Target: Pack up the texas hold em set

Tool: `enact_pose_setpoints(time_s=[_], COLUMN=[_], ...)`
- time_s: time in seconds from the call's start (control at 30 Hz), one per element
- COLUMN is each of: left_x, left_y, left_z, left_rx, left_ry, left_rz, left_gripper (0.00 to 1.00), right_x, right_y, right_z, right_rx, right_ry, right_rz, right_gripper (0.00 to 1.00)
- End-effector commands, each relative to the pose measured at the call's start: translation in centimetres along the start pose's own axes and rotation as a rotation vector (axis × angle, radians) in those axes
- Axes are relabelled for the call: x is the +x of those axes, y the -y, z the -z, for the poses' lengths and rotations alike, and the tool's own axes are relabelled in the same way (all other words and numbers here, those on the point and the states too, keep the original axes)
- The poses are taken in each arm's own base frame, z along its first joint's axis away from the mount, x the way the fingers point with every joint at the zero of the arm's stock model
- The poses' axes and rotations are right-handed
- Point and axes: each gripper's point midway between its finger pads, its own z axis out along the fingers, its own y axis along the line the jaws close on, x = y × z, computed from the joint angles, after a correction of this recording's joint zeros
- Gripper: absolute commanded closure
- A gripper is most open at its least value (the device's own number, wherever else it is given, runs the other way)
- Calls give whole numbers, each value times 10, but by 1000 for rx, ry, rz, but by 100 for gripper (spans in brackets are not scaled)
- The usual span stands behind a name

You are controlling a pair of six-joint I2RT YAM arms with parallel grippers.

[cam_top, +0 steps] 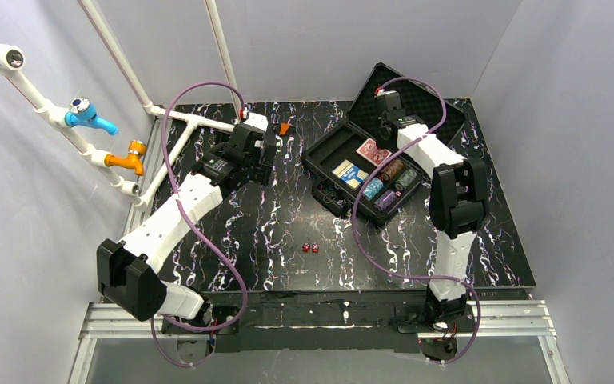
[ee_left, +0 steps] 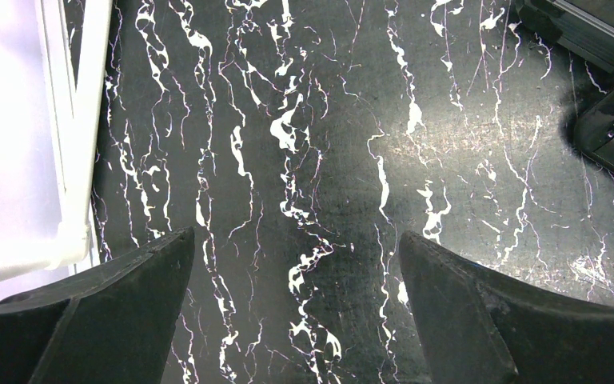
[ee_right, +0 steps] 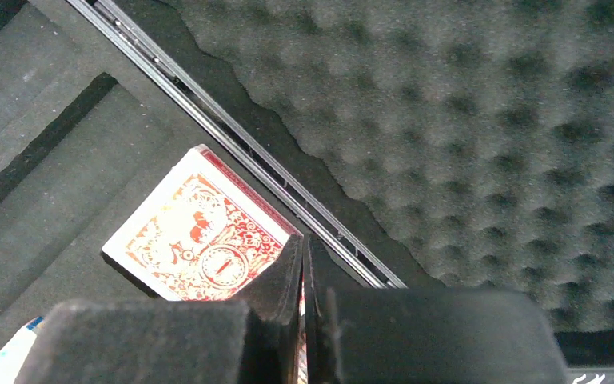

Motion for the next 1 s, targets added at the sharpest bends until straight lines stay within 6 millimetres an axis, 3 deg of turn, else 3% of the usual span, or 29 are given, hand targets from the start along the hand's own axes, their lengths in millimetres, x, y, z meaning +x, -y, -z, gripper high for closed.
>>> enact_pose_setpoints(time_s=[0.0, 0.4, 0.97], left_x=[0, -1, -1], left_y=[-6, -7, -8], left_z=[8, 9, 10], left_rx=[-6, -7, -7], left_ry=[9, 12, 15], left_rz=[9, 10, 11], left_gripper=[1, 1, 1], right_x=[-7, 32, 112], right_y=[-12, -34, -23], right_z=[-8, -15, -29], right_rx=[-50, -160, -94], right_ry=[30, -61, -184], right_rz=[-16, -14, -34], right_gripper=[95, 98, 93])
